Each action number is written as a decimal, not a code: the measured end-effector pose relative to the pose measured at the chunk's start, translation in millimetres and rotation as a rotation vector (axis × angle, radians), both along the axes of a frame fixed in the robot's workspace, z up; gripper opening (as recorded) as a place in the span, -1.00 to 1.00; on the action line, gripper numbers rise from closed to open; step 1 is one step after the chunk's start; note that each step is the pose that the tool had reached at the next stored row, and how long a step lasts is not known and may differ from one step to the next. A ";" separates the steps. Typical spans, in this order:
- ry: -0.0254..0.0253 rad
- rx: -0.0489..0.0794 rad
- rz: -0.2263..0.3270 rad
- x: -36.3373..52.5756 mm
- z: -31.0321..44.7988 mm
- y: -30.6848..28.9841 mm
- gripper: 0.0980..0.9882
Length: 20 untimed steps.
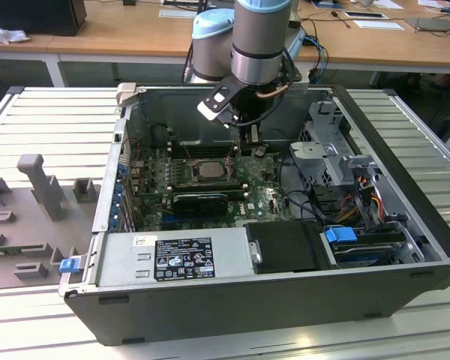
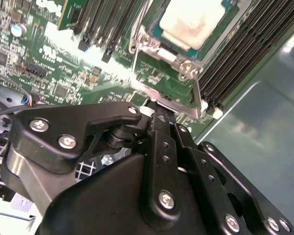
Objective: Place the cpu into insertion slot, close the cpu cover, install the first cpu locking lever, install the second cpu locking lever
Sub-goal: 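Close the cpu cover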
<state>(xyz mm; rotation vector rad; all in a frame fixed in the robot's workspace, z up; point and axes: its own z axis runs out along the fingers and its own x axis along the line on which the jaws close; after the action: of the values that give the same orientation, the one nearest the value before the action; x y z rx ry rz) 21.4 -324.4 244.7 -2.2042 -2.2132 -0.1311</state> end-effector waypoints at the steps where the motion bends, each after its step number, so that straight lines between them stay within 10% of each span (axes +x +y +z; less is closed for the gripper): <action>1: 0.0000 0.000 0.000 -2.0 0.0 0.0 -0.98; 10: 0.0001 0.000 0.002 -22.9 -12.8 0.0 -0.98; 16: 0.0150 0.000 0.012 -34.8 -18.1 0.0 -0.98; 20: 0.0159 0.000 0.029 -42.1 -19.0 0.0 -0.98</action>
<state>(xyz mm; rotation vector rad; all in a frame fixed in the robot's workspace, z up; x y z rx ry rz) -20.8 -324.4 225.7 -2.1648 -2.2355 -0.1127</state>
